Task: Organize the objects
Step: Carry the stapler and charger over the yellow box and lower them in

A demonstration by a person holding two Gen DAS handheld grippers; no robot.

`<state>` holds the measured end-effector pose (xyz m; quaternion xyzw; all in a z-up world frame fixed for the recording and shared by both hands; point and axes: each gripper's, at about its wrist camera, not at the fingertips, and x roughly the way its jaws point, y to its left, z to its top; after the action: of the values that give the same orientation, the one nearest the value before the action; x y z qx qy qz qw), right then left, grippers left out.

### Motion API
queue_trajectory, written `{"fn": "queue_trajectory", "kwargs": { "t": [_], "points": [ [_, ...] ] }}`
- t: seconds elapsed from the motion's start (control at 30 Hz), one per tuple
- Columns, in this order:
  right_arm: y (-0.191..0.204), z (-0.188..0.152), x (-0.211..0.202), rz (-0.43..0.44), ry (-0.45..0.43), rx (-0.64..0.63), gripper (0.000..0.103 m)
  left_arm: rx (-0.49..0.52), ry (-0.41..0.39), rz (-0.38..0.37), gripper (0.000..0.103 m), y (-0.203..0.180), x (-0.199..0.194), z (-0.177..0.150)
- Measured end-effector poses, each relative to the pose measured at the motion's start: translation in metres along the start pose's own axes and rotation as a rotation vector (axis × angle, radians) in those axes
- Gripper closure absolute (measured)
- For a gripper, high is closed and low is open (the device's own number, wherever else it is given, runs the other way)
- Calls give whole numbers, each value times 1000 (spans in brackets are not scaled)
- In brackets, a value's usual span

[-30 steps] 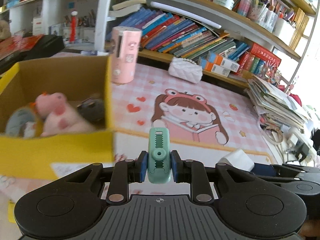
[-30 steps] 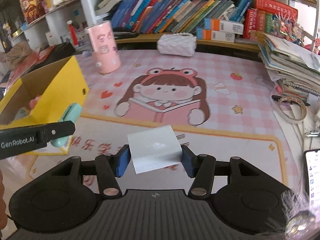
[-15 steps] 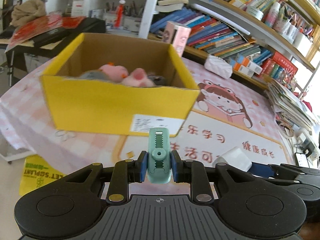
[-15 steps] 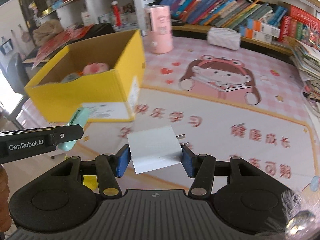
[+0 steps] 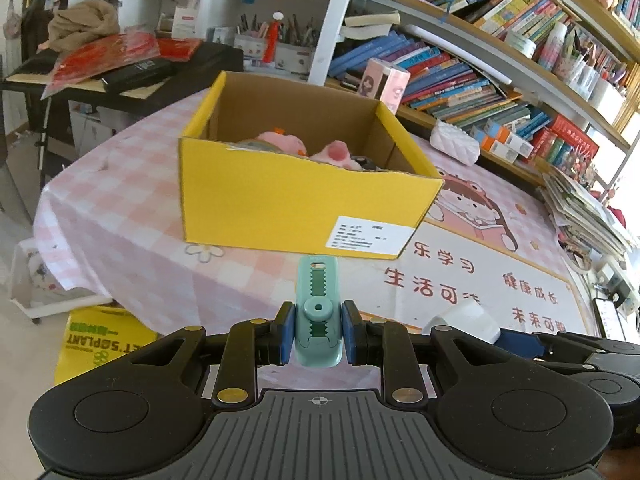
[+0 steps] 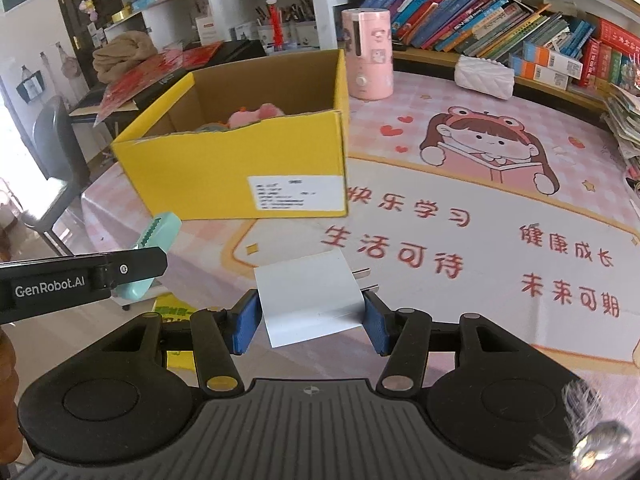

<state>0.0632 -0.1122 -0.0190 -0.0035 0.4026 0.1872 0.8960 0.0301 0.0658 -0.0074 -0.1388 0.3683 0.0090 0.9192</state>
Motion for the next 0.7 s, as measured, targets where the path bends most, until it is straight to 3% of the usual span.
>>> {"fn": "queue_trajectory", "kwargs": {
  "t": [0.43, 0.7],
  "points": [
    [30, -2, -9, 0, -23, -37, 51, 8, -53, -4, 80, 14, -20, 4],
    [28, 29, -10, -3, -116, -58, 51, 44, -120, 24, 80, 13, -13, 30]
  ]
}}
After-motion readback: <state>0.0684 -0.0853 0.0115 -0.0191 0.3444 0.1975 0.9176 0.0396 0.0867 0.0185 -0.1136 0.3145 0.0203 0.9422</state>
